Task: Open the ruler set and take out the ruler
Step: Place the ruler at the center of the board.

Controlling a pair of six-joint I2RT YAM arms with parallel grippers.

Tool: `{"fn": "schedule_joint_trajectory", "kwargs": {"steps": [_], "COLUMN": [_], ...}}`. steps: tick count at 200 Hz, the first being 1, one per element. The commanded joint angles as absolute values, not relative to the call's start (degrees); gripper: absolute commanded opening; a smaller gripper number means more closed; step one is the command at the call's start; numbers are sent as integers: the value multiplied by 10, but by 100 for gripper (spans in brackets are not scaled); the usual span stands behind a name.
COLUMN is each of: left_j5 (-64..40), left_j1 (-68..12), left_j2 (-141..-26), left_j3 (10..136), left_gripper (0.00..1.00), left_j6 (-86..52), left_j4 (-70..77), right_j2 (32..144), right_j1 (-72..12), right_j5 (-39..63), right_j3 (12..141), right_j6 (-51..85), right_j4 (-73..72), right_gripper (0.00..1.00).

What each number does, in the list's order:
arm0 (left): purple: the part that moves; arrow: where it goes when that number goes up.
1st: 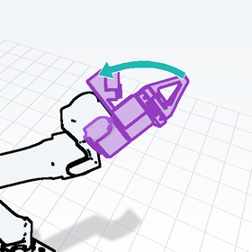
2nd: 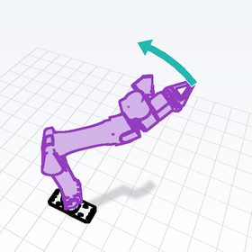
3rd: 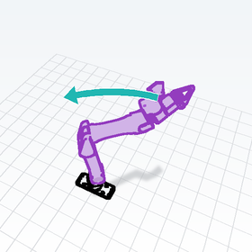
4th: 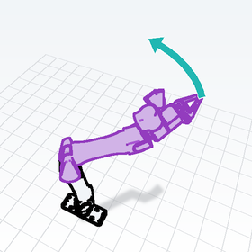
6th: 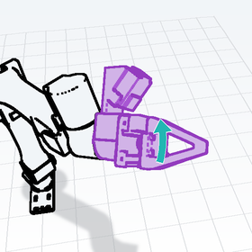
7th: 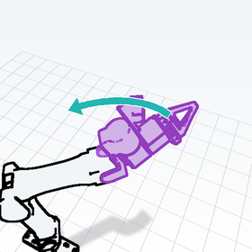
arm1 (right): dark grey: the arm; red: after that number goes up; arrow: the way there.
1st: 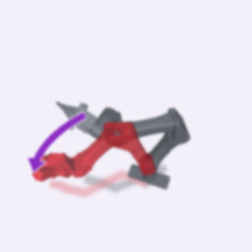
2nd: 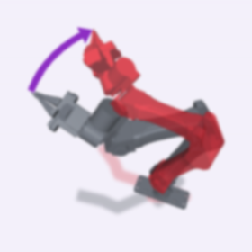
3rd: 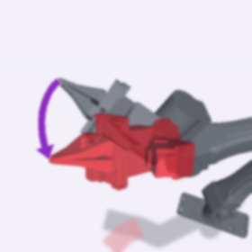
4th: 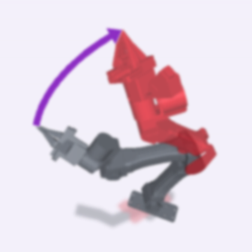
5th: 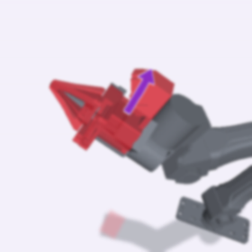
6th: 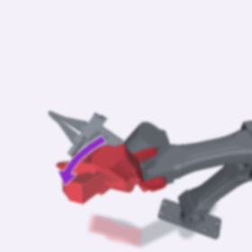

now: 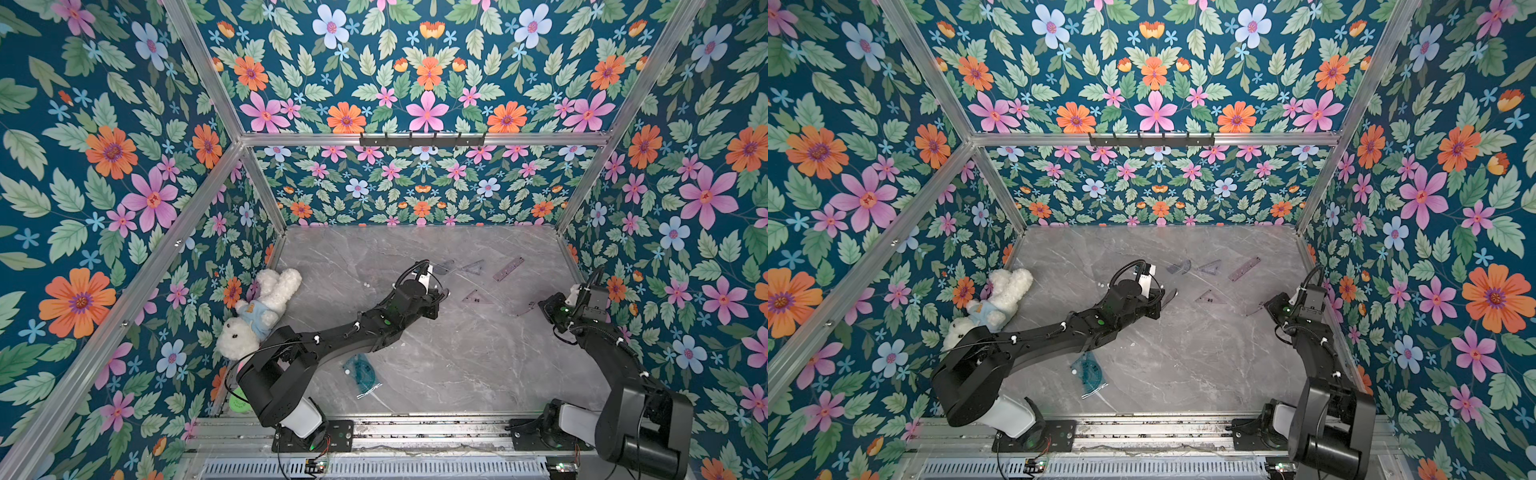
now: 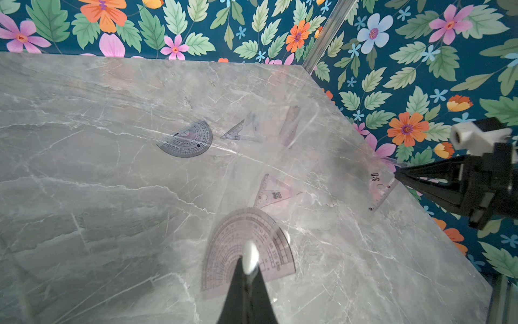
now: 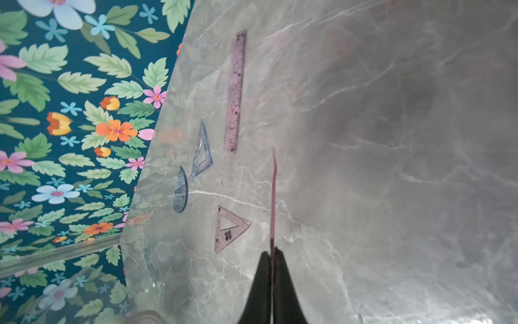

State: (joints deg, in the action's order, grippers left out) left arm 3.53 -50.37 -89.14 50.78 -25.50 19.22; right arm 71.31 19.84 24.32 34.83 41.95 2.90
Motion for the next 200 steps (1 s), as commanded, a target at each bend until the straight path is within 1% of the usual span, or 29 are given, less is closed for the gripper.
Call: {"fn": "schedule_joint_trajectory", "kwargs": {"steps": [1, 48, 91, 115, 122, 200], "left_j5": [26, 25, 30, 31, 30, 26], "left_j1": [-504, -504, -504, -504, -504, -504], "left_j2": [-889, -878, -865, -865, -866, -876], "left_j3": [505, 494, 490, 494, 494, 509], "left_gripper": [0, 0, 0, 0, 0, 0], "left_j6": [-249, -249, -242, -242, -241, -242], "left_j4": [208, 209, 195, 188, 187, 181], "right_j2": [756, 846, 919, 945, 971, 1016], "right_j1": [204, 209, 212, 212, 212, 207], "right_j5": [272, 276, 301, 314, 315, 316], "right_j3": [356, 384, 397, 395, 394, 404], "right_j6": [459, 489, 521, 536, 538, 552], "right_j4": [-55, -128, -197, -234, -241, -273], "right_gripper": [0, 0, 1, 4, 4, 8]}}
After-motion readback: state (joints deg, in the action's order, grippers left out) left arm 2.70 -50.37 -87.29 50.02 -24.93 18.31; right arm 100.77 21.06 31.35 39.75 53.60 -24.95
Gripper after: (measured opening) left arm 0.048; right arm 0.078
